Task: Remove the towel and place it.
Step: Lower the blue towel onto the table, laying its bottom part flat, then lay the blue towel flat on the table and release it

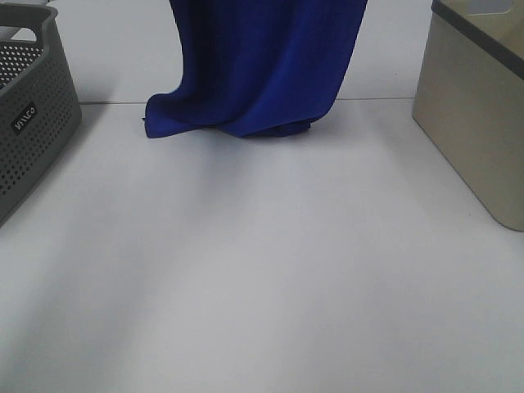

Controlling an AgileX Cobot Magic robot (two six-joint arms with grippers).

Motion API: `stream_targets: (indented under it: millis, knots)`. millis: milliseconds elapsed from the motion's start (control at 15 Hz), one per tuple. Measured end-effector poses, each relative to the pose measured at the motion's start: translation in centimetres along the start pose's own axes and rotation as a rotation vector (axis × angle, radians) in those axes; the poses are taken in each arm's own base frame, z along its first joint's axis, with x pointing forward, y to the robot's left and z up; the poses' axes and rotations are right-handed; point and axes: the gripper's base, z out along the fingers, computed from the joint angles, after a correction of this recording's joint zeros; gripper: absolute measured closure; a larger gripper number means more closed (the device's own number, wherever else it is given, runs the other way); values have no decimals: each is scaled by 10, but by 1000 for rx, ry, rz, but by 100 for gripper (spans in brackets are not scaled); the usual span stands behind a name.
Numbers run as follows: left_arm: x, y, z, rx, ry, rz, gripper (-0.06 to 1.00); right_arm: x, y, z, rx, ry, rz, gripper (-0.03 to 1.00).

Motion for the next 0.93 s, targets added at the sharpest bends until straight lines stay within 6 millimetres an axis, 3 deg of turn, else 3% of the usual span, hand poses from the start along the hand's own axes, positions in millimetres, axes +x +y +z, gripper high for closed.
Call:
stream_targets:
  millis: [67, 400, 733, 933]
  knots:
    - [-5, 6, -28, 86, 186, -3, 94, 6, 3, -1, -33, 73, 6, 95]
    - [4, 17, -77, 273, 595, -36, 94, 13, 10, -15, -84, 157, 59, 95]
    - [-1, 22, -108, 331, 642, -63, 94, 13, 20, -42, -157, 129, 139, 95]
    - [7, 28, -148, 370, 679, -84, 94, 34, 33, -57, -213, 191, 164, 95]
